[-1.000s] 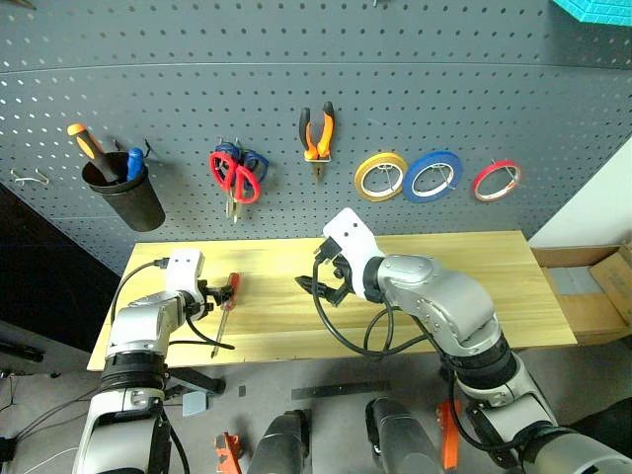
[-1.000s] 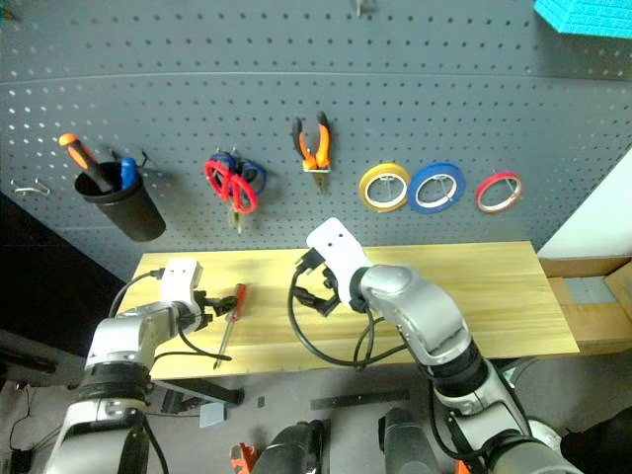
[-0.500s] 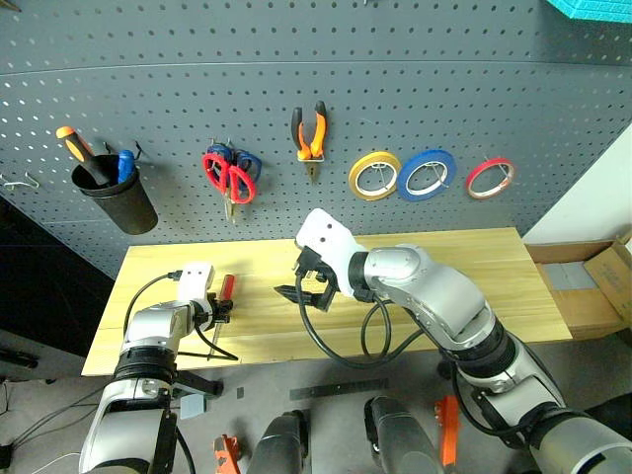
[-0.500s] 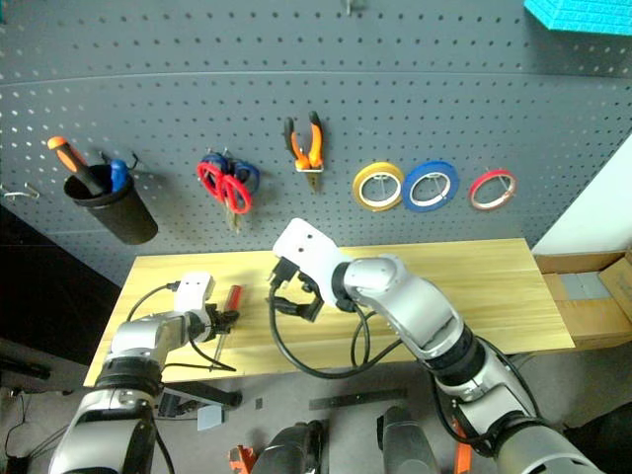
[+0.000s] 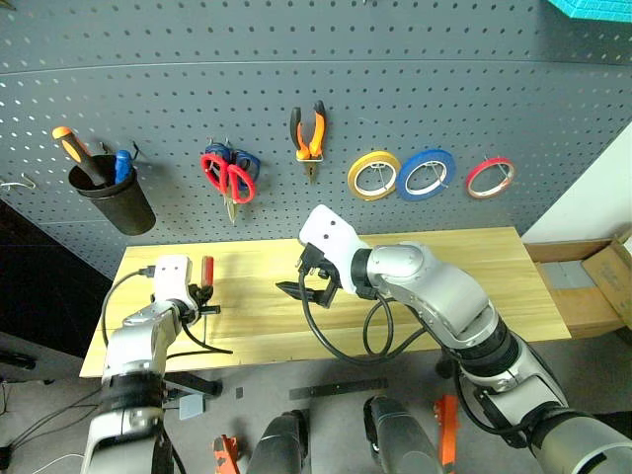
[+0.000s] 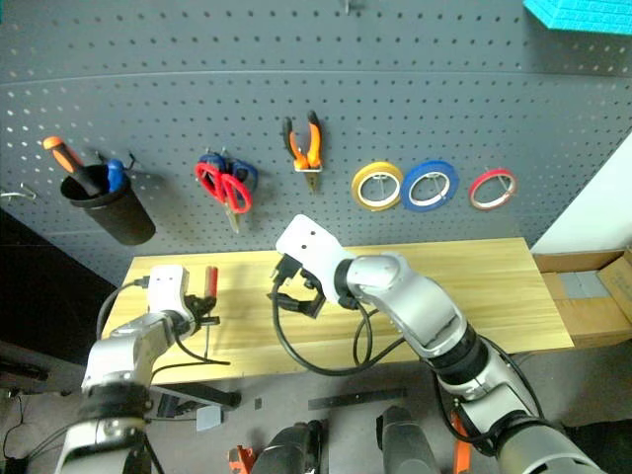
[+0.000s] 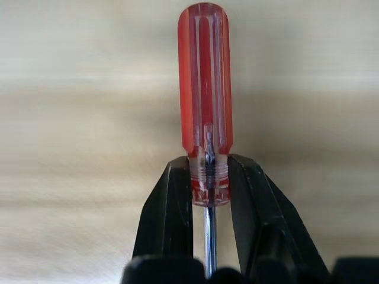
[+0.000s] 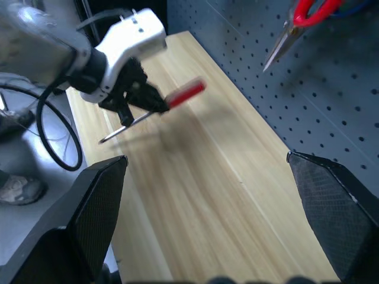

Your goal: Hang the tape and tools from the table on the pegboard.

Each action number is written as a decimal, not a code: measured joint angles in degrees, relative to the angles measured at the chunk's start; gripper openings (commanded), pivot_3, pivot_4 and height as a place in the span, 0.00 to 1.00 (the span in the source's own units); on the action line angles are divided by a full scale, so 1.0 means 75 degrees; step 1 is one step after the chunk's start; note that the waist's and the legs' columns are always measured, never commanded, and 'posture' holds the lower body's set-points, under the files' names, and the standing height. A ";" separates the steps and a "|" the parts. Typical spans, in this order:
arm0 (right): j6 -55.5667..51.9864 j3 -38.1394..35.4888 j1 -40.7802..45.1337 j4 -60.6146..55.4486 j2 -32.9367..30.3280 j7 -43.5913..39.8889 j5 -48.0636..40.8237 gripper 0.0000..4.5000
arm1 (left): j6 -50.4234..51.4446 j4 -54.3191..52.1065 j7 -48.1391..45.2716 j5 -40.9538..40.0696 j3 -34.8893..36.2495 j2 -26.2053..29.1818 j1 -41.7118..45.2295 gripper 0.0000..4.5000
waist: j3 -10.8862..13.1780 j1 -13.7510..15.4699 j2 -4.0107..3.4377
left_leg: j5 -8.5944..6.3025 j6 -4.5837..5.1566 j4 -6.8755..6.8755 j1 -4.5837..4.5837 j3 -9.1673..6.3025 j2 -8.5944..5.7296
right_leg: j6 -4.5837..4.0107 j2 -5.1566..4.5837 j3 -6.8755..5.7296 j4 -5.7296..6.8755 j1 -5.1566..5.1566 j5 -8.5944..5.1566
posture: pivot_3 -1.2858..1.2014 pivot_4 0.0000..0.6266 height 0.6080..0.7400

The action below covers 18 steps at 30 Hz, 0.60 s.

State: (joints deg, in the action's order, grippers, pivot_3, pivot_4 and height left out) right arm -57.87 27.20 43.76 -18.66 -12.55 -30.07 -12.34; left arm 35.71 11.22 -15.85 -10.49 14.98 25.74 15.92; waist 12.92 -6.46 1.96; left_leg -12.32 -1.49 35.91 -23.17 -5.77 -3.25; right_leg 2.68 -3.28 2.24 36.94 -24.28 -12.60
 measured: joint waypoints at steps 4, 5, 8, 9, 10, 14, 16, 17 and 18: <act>0.0472 -0.0085 0.0018 -0.0302 -0.0348 -0.0317 -0.0020 1.00 | -0.1186 -0.2232 0.0645 0.0529 0.0006 -0.0287 -0.1362 0.12 | -0.0004 0.0031 0.0004 | -0.0004 -0.0004 -0.0007 -0.0007 -0.0001 -0.0001 | -0.0001 0.0000 -0.0002 -0.0006 -0.0005 0.0000 | 0.47 0.27 1.00; 0.0622 -0.0102 0.0019 -0.0390 -0.0441 -0.0396 -0.0021 1.00 | -0.1516 -0.2671 0.0784 0.0617 0.0009 -0.0443 -0.1616 0.12 | -0.0004 0.0056 0.0004 | -0.0004 -0.0004 -0.0008 -0.0008 0.0000 -0.0001 | -0.0001 0.0001 -0.0002 -0.0007 -0.0005 0.0000 | 0.47 0.27 1.00; 0.1264 -0.0140 0.0021 -0.0427 -0.0506 -0.0675 -0.0017 1.00 | -0.2301 -0.3438 0.1163 0.0780 0.0067 -0.0766 -0.1885 0.12 | -0.0006 0.0165 0.0006 | -0.0003 -0.0004 0.0000 -0.0008 -0.0003 0.0008 | -0.0002 0.0011 -0.0010 -0.0006 -0.0002 -0.0001 | 0.47 0.26 1.00; 0.1456 -0.0142 0.0032 -0.0427 -0.0512 -0.0753 -0.0013 1.00 | -0.2462 -0.3584 0.1255 0.0843 0.0107 -0.0761 -0.1865 0.12 | -0.0006 0.0185 0.0007 | -0.0002 -0.0004 0.0006 -0.0008 -0.0004 0.0011 | -0.0002 0.0017 -0.0013 -0.0005 0.0000 -0.0002 | 0.47 0.25 1.00; 0.1668 -0.0143 0.0048 -0.0422 -0.0526 -0.0845 -0.0008 1.00 | -0.2604 -0.3681 0.1366 0.0911 0.0160 -0.0748 -0.1785 0.12 | -0.0006 0.0202 0.0007 | 0.0000 -0.0003 0.0010 -0.0007 -0.0004 0.0011 | -0.0002 0.0019 -0.0014 -0.0003 0.0004 -0.0002 | 0.47 0.25 1.00; 0.2295 -0.0176 0.0278 -0.0203 -0.0531 -0.1050 0.0052 1.00 | -0.2965 -0.3616 0.1677 0.1093 0.0524 -0.0259 -0.0669 0.12 | -0.0015 0.0232 0.0022 | 0.0017 0.0007 0.0026 -0.0006 -0.0010 0.0008 | 0.0031 0.0028 -0.0030 -0.0003 0.0019 -0.0012 | 0.48 0.25 1.00; 0.2445 -0.0237 0.0360 -0.0014 -0.0474 -0.1089 0.0065 1.00 | -0.3177 -0.3200 0.1732 0.1091 0.0765 0.0185 0.0309 0.12 | -0.0021 0.0249 0.0033 | 0.0027 0.0006 0.0026 -0.0005 -0.0014 0.0002 | 0.0035 0.0031 -0.0037 0.0000 0.0022 -0.0009 | 0.48 0.24 1.00; 0.2488 -0.0245 0.0384 0.0066 -0.0432 -0.1087 0.0080 1.00 | -0.3249 -0.2978 0.1759 0.1074 0.0904 0.0404 0.0776 0.12 | -0.0024 0.0244 0.0037 | 0.0029 0.0004 0.0024 -0.0004 -0.0012 0.0001 | 0.0035 0.0033 -0.0035 -0.0002 0.0022 -0.0008 | 0.48 0.24 1.00; 0.2510 -0.0257 0.0410 0.0139 -0.0395 -0.1081 0.0104 1.00 | -0.3362 -0.2780 0.1771 0.1045 0.1022 0.0553 0.1151 0.12 | -0.0025 0.0240 0.0038 | 0.0029 0.0004 0.0023 -0.0002 -0.0010 -0.0004 | 0.0034 0.0033 -0.0033 0.0000 0.0022 -0.0007 | 0.47 0.24 1.00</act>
State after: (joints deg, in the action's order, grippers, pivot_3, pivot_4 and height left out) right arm -39.05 25.27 46.83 -17.61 -15.51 -38.18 -11.56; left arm 10.50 -9.63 -2.56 -2.65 22.64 29.88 24.55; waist 12.73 -4.66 2.24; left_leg -12.11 -1.46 36.08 -23.19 -5.84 -3.28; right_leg 2.93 -3.04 1.99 36.94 -24.11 -12.66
